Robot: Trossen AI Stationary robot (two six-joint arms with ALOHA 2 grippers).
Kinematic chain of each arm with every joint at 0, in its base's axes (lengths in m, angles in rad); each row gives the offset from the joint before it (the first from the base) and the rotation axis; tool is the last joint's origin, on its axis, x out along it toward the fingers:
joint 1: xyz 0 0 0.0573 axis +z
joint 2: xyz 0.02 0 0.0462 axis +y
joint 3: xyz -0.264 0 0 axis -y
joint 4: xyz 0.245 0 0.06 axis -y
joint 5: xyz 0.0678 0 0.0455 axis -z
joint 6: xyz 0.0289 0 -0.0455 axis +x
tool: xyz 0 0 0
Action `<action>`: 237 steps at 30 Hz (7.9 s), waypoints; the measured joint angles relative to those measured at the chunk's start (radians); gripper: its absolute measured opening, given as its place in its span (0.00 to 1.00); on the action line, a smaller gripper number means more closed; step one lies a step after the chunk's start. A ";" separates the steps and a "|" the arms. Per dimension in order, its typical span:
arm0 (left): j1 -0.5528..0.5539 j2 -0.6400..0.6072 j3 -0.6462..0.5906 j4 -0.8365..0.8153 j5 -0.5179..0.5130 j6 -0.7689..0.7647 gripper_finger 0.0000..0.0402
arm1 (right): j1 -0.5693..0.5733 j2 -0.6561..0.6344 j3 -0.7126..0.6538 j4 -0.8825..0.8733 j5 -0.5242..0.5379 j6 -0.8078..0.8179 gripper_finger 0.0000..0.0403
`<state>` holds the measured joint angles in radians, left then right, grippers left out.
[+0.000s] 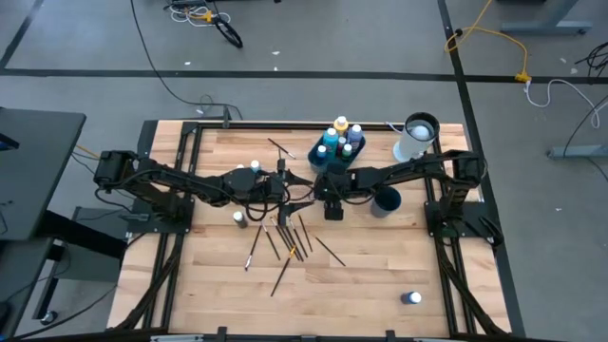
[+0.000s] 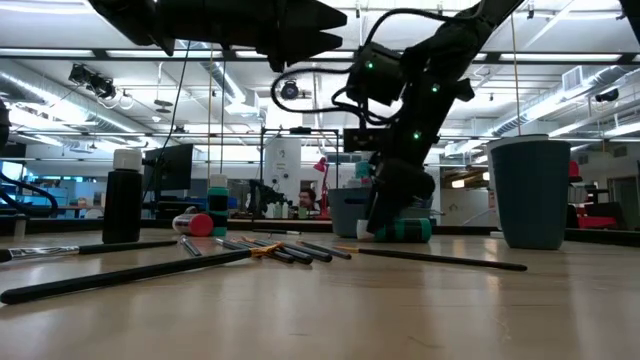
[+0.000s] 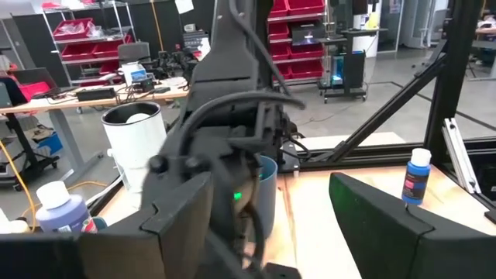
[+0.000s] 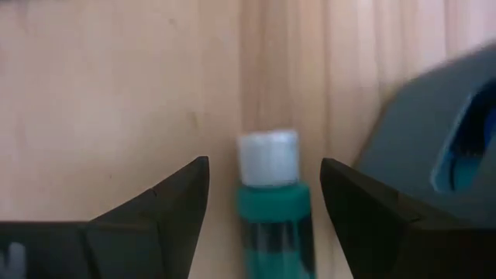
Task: Pick & Place Paint Supplies
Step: Put the green paint bottle into the blue bin, then put the dark blue paint bottle into the blue bin
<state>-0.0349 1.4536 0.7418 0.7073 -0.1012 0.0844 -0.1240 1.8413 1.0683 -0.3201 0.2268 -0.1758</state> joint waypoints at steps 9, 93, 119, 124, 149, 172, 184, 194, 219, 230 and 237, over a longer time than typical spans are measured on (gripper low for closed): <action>0.000 0.000 0.000 -0.001 0.001 0.001 0.66 | -0.002 0.034 0.003 0.007 0.013 -0.119 0.61; -0.003 0.002 0.000 -0.396 -0.042 -0.142 0.66 | 0.505 -0.323 0.001 -0.235 -0.270 0.356 0.54; -0.004 0.001 0.000 -0.285 -0.071 -0.295 0.66 | 0.981 -0.423 0.001 -0.544 -0.448 0.827 0.54; -0.004 0.001 0.000 -0.236 -0.071 -0.311 0.66 | 1.039 -0.409 0.002 -0.532 -0.372 0.812 0.54; -0.004 0.001 0.000 -0.216 -0.071 -0.317 0.66 | 1.107 -0.316 0.001 -0.594 -0.287 0.728 0.41; -0.004 0.001 0.000 -0.215 -0.075 -0.304 0.66 | 0.959 -0.361 0.017 -0.498 0.223 0.364 0.30; -0.004 0.001 0.000 -0.216 -0.075 -0.301 0.66 | 0.606 -0.568 0.045 -0.560 0.335 0.012 0.29; -0.004 0.001 0.000 -0.216 -0.074 -0.302 0.66 | 0.281 -0.586 0.045 -0.507 0.142 -0.239 0.29; -0.004 0.001 0.000 -0.222 -0.063 0.028 0.66 | -0.337 -0.285 0.046 -0.367 -0.169 -0.683 0.30; -0.004 0.001 0.000 -0.223 -0.063 0.002 0.66 | -0.386 -0.193 0.047 -0.266 -0.163 -0.750 0.34; -0.004 0.001 0.001 -0.223 -0.063 0.000 0.66 | -0.386 -0.192 0.045 -0.204 -0.107 -0.789 0.49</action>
<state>-0.0387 1.4544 0.7425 0.4843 -0.1642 0.0845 -0.5098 1.6495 1.1133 -0.5244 0.1195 -0.9651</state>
